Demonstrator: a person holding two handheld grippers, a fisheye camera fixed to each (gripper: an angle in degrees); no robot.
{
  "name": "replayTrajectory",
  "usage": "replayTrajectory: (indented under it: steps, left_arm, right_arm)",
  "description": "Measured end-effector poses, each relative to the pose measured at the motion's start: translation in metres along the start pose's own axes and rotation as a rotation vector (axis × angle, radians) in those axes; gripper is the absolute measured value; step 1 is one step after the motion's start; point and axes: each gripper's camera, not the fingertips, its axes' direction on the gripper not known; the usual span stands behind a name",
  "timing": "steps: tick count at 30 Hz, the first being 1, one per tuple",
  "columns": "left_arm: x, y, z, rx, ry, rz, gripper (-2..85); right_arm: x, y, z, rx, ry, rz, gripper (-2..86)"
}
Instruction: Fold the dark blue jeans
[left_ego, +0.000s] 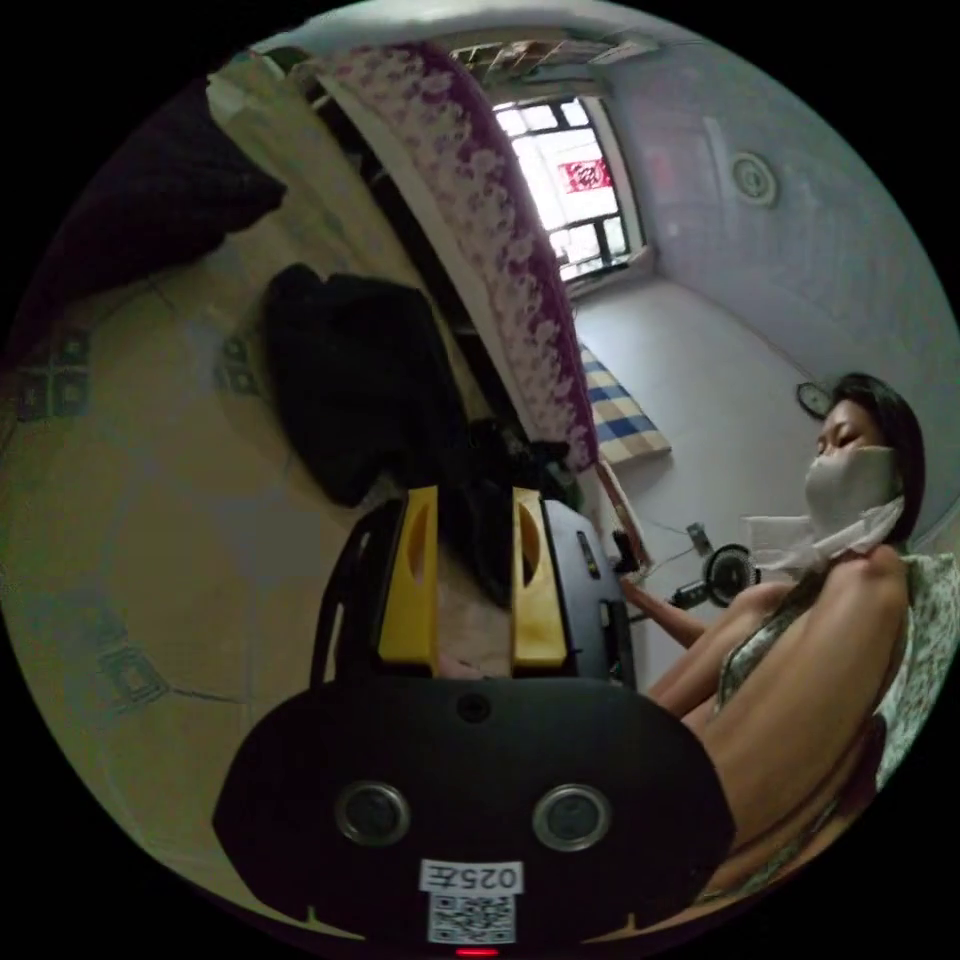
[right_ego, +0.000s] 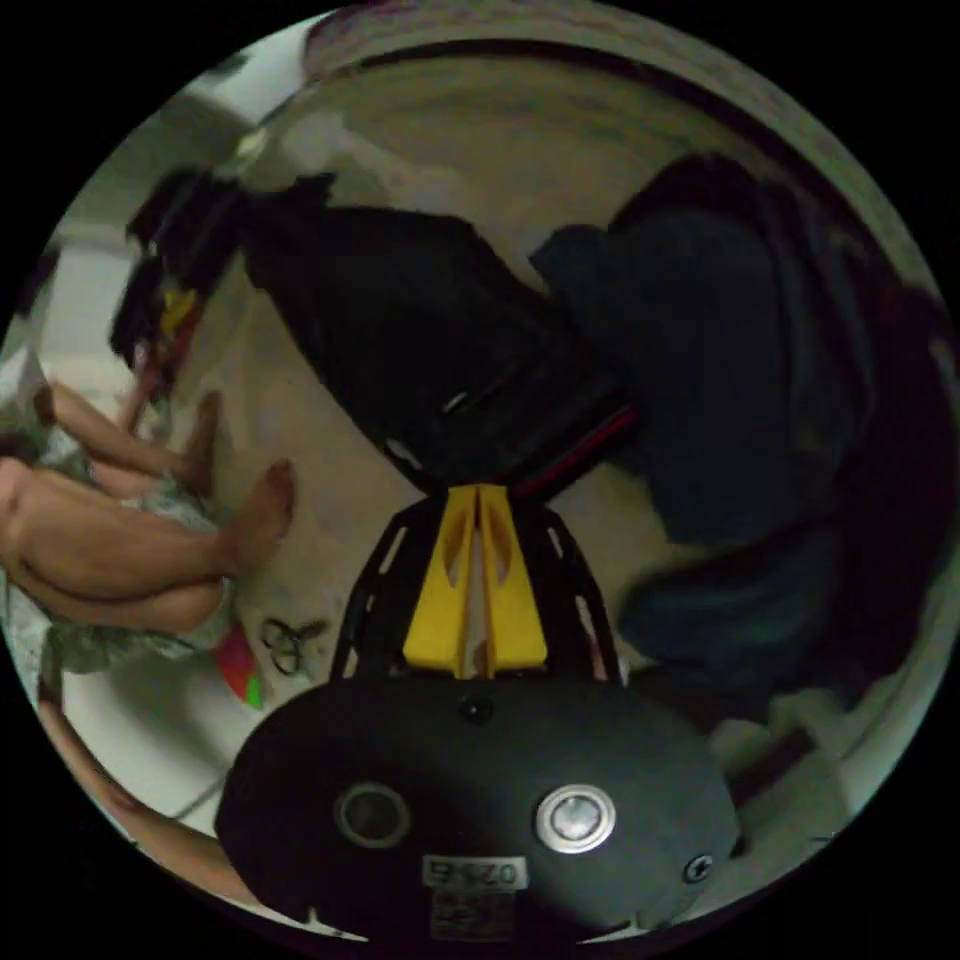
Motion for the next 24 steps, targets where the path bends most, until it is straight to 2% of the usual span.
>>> replayTrajectory:
  steps: [1,3,5,7,8,9,10,12,13,15,17,21,24]
  left_arm:
    - [0.003,-0.007,0.01,-0.026,-0.02,0.011,7.5]
    - [0.02,-0.041,0.05,-0.125,-0.146,0.102,8.0]
    - [0.037,-0.071,0.079,-0.192,-0.237,0.199,8.4]
    - [0.052,-0.102,0.099,-0.23,-0.367,0.263,8.9]
    - [0.059,-0.121,0.104,-0.199,-0.446,0.276,9.3]
    - [0.059,-0.137,0.105,-0.148,-0.504,0.224,9.8]
    - [0.055,-0.144,0.105,-0.128,-0.517,0.167,10.1]
    - [0.035,-0.154,0.104,-0.09,-0.465,-0.086,10.7]
    - [0.031,-0.152,0.106,-0.076,-0.45,-0.137,10.7]
    - [0.024,-0.139,0.12,-0.038,-0.369,-0.264,11.1]
    - [0.023,-0.135,0.137,-0.037,-0.314,-0.318,11.6]
    - [0.018,-0.147,0.171,-0.016,-0.314,-0.414,13.0]
    - [0.02,-0.159,0.193,-0.057,-0.365,-0.397,12.8]
  right_arm:
    - [0.007,0.007,-0.005,0.067,-0.075,0.027,0.3]
    - [0.012,0.029,-0.043,0.413,-0.234,0.066,2.3]
    - [0.001,0.032,-0.063,0.512,-0.257,0.026,7.7]
    - [-0.013,0.027,-0.069,0.485,-0.214,0.01,11.0]
    - [-0.02,0.023,-0.065,0.416,-0.171,0.006,11.7]
    - [-0.019,0.024,-0.059,0.389,-0.104,0.09,11.6]
    - [-0.017,0.027,-0.056,0.392,-0.069,0.146,11.2]
    - [0.002,0.064,-0.052,0.522,0.082,0.419,10.4]
    - [0.01,0.077,-0.053,0.559,0.103,0.522,10.4]
    - [0.051,0.134,-0.047,0.616,-0.028,0.853,12.3]
    - [0.072,0.178,-0.041,0.676,-0.162,1.001,14.6]
    - [0.079,0.254,-0.014,0.69,-0.3,1.25,18.2]
    - [0.09,0.285,0.014,0.733,-0.427,1.276,17.4]
